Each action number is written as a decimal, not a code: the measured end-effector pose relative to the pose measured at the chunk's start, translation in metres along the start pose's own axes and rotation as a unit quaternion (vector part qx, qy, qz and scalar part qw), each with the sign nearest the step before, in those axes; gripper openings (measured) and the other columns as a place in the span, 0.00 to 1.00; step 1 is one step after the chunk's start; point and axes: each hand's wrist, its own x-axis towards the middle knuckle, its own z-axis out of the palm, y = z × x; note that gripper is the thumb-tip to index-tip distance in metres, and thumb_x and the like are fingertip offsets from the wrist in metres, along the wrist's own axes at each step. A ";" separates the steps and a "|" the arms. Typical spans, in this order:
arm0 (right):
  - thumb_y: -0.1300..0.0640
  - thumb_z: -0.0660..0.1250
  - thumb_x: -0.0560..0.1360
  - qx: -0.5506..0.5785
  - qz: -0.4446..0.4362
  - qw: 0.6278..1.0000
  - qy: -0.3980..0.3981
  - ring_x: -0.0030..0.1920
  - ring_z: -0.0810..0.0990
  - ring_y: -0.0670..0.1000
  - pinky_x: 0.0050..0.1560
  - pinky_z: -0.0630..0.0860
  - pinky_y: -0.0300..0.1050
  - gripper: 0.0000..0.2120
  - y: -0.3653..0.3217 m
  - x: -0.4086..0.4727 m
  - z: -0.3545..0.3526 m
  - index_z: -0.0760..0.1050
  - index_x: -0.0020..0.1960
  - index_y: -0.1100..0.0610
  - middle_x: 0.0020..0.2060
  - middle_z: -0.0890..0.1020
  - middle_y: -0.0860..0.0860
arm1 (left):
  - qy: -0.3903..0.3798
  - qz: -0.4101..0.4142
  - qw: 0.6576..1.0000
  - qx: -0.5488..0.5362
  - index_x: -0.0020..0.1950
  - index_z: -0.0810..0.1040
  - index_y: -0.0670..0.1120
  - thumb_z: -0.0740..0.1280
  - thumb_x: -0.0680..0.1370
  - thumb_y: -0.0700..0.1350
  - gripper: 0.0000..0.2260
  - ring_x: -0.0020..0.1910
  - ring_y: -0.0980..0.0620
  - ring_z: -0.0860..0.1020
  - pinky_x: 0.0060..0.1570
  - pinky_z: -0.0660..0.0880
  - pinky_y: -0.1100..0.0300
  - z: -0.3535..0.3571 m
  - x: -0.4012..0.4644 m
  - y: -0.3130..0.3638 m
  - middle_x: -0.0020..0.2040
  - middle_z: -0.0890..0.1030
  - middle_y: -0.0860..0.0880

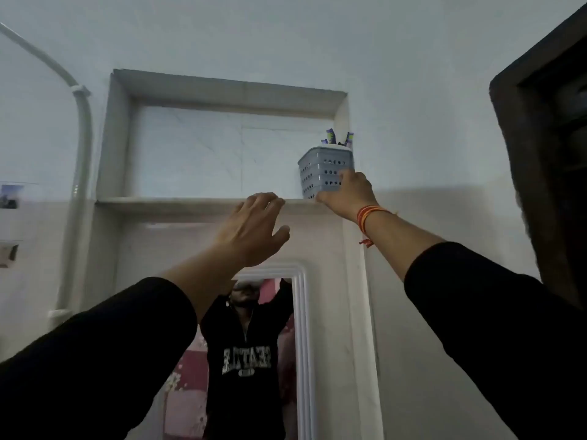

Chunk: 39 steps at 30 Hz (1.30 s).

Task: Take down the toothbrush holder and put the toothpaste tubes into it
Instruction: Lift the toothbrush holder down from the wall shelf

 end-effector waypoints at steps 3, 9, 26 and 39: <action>0.41 0.74 0.64 -0.016 0.011 1.000 -0.008 0.61 0.76 0.59 0.61 0.77 0.54 0.41 0.012 0.029 0.013 0.67 0.70 0.57 0.62 0.74 0.58 | -0.015 -0.009 1.000 -0.005 0.78 0.63 0.46 0.60 0.80 0.58 0.29 0.78 0.45 0.62 0.75 0.63 0.48 0.027 0.028 -0.008 0.78 0.66 0.46; 0.40 0.73 0.67 -0.045 0.059 0.997 0.016 0.67 0.68 0.63 0.66 0.71 0.58 0.48 0.019 0.069 0.053 0.53 0.77 0.56 0.69 0.64 0.62 | -0.043 -0.031 0.999 0.000 0.80 0.59 0.47 0.59 0.81 0.59 0.31 0.83 0.47 0.53 0.79 0.57 0.48 0.072 0.049 -0.028 0.83 0.57 0.47; 0.33 0.78 0.53 0.033 0.139 0.986 0.083 0.62 0.72 0.59 0.59 0.75 0.55 0.54 -0.007 0.074 0.057 0.61 0.69 0.58 0.61 0.71 0.57 | -0.024 -0.020 0.997 -0.075 0.82 0.53 0.49 0.64 0.79 0.58 0.36 0.83 0.55 0.41 0.79 0.54 0.51 0.093 0.041 -0.044 0.84 0.47 0.55; 0.45 0.85 0.53 0.203 0.078 0.974 0.055 0.53 0.79 0.50 0.45 0.83 0.44 0.47 -0.018 -0.046 0.028 0.60 0.61 0.56 0.55 0.76 0.50 | -0.093 -0.071 0.976 -0.186 0.80 0.61 0.49 0.66 0.78 0.55 0.32 0.78 0.49 0.64 0.74 0.65 0.51 0.065 -0.033 -0.026 0.80 0.62 0.51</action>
